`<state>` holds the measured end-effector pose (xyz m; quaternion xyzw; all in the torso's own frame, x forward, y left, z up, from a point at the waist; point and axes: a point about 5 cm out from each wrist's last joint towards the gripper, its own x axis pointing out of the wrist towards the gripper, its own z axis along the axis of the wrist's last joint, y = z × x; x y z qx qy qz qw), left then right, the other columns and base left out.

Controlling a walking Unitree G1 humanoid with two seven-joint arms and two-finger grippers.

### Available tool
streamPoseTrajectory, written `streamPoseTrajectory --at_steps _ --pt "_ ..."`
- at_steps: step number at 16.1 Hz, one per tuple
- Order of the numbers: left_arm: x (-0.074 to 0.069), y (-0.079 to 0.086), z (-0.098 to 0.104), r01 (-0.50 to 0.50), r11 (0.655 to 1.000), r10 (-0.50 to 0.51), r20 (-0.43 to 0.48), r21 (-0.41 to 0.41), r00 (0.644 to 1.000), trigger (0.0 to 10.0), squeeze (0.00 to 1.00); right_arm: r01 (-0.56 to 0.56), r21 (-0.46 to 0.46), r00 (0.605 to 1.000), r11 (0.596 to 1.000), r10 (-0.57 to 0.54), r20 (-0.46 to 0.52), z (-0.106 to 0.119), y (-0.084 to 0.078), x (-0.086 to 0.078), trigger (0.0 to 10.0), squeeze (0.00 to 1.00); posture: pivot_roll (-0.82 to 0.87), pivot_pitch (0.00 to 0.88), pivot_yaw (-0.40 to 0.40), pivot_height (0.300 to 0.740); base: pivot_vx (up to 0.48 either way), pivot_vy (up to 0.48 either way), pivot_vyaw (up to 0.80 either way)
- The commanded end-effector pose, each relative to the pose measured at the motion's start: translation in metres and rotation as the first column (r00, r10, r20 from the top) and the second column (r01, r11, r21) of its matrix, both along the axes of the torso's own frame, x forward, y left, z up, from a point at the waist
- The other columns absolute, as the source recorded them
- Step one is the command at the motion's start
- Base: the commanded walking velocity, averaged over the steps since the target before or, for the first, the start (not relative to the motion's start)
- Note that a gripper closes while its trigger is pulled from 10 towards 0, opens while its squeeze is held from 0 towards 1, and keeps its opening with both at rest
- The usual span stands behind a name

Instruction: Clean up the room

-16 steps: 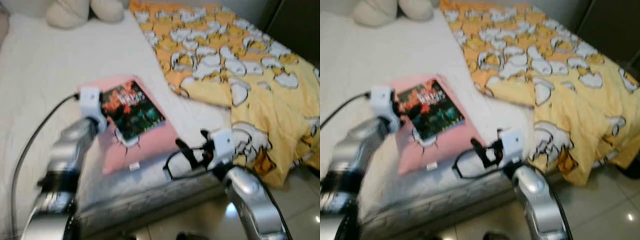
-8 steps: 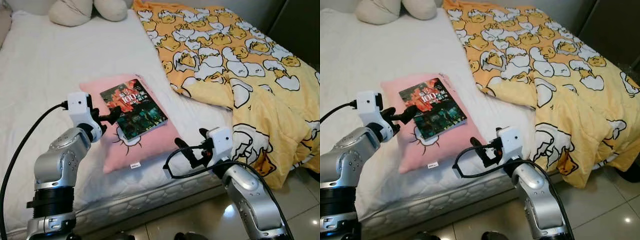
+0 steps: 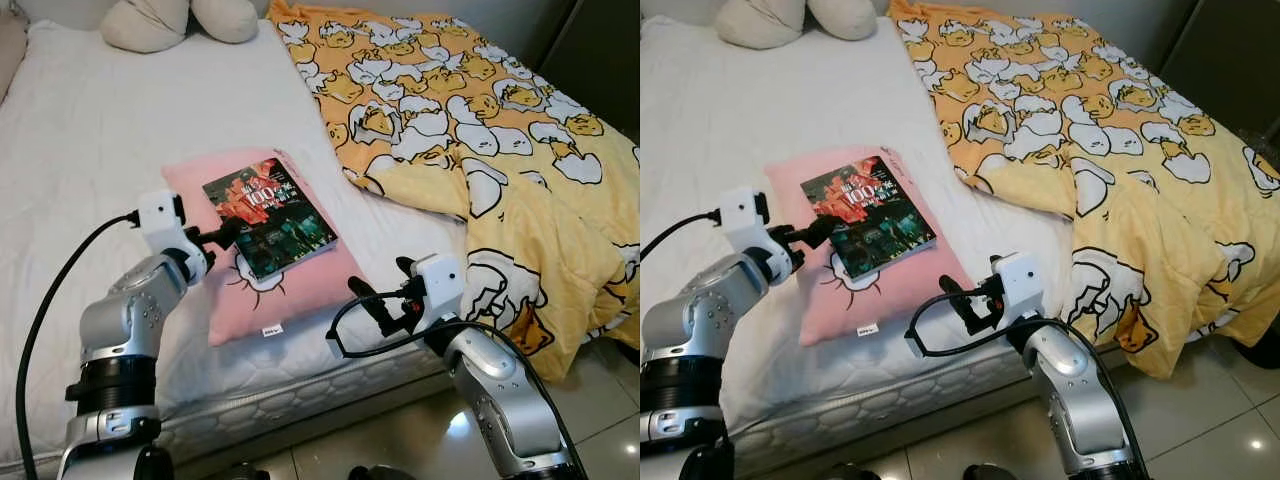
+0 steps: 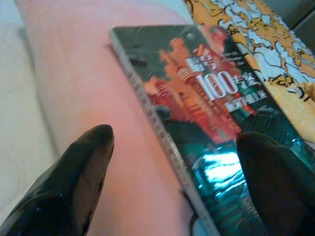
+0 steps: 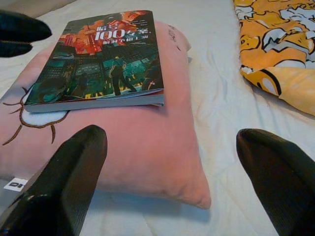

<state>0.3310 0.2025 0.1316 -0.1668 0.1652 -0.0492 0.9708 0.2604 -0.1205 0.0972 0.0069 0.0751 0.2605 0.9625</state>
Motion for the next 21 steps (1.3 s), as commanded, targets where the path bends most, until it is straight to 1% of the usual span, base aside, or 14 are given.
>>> streamPoseTrajectory --at_steps 1,3,4,6,7,9,10,12,14,16,19,20,21 --pt "0.003 -0.005 0.002 0.014 1.0 -0.014 0.015 0.008 1.0 10.0 0.0 0.021 -0.004 1.0 1.0 -0.021 0.015 0.002 -0.006 0.001 10.0 0.0 -0.09 0.015 -0.052 0.74 0.0 0.0 0.0" --pt "0.006 -0.007 0.0 0.016 1.0 -0.017 0.019 0.005 1.0 10.0 0.0 0.021 -0.005 1.0 1.0 -0.021 0.015 0.002 -0.007 0.0 10.0 0.0 -0.09 0.02 -0.054 0.74 0.0 0.0 0.0" --pt "0.006 -0.012 0.0 0.028 1.0 -0.028 0.026 0.002 0.999 10.0 0.0 0.021 -0.005 1.0 1.0 -0.021 0.014 0.002 -0.007 0.0 10.0 0.0 -0.09 0.02 -0.054 0.74 0.0 0.0 0.0" --pt "0.012 -0.024 -0.005 0.052 0.999 -0.052 0.009 0.003 0.999 10.0 0.0 0.007 0.003 1.0 1.0 -0.007 0.012 0.001 -0.005 0.0 10.0 0.0 -0.09 0.021 -0.056 0.74 0.0 0.0 0.0" --pt "0.014 -0.026 -0.006 0.055 0.998 -0.055 0.007 0.001 0.998 10.0 0.0 0.001 0.005 1.0 1.0 -0.001 0.011 0.001 -0.005 0.0 10.0 0.0 -0.09 0.021 -0.056 0.74 0.0 0.0 0.0" --pt "0.021 -0.036 -0.005 0.074 0.997 -0.074 0.021 -0.015 0.997 10.0 0.0 -0.007 0.013 1.0 1.0 0.007 0.012 0.002 -0.003 -0.001 10.0 0.0 -0.1 0.022 -0.049 0.74 0.0 0.0 0.0" --pt "0.022 -0.039 -0.004 0.083 0.996 -0.083 0.027 -0.012 0.996 10.0 0.0 -0.009 0.015 1.0 1.0 0.008 0.013 0.002 -0.002 -0.001 10.0 0.0 -0.1 0.022 -0.049 0.74 0.0 0.0 0.0" --pt "0.022 -0.043 -0.01 0.098 0.995 -0.098 0.007 0.004 0.995 10.0 0.0 -0.011 0.018 1.0 1.0 0.011 0.008 0.001 -0.003 -0.004 10.0 0.0 -0.1 0.024 -0.045 0.74 0.0 0.0 0.0" --pt "0.023 -0.044 -0.018 0.102 0.995 -0.102 -0.016 0.01 0.995 10.0 0.0 -0.014 0.019 1.0 1.0 0.014 0.004 0.0 -0.003 -0.005 10.0 0.0 -0.11 0.026 -0.043 0.74 0.0 0.0 0.0" --pt "0.021 -0.047 -0.024 0.114 0.993 -0.115 -0.039 -0.016 0.993 10.0 0.0 -0.017 0.019 1.0 1.0 0.017 0.001 0.0 -0.003 -0.005 10.0 0.0 -0.11 0.026 -0.043 0.74 0.0 0.0 0.0" --pt "0.02 -0.059 -0.034 0.142 0.988 -0.146 -0.078 -0.059 0.986 10.0 0.0 -0.022 0.019 1.0 1.0 0.022 0.0 0.0 -0.002 -0.004 10.0 0.0 -0.1 0.026 -0.046 0.74 0.0 0.0 0.0" --pt "0.022 -0.061 -0.036 0.14 0.988 -0.145 -0.081 -0.058 0.986 4.8 0.0 -0.023 0.019 1.0 1.0 0.023 0.0 0.0 -0.002 -0.004 10.0 0.0 -0.11 0.025 -0.046 0.74 0.0 0.0 0.0" --pt "0.022 -0.061 -0.036 0.136 0.989 -0.141 -0.081 -0.057 0.987 2.5 0.0 -0.023 0.018 1.0 1.0 0.023 0.001 0.0 -0.002 -0.003 10.0 0.0 -0.11 0.025 -0.046 0.74 0.0 0.0 0.0"
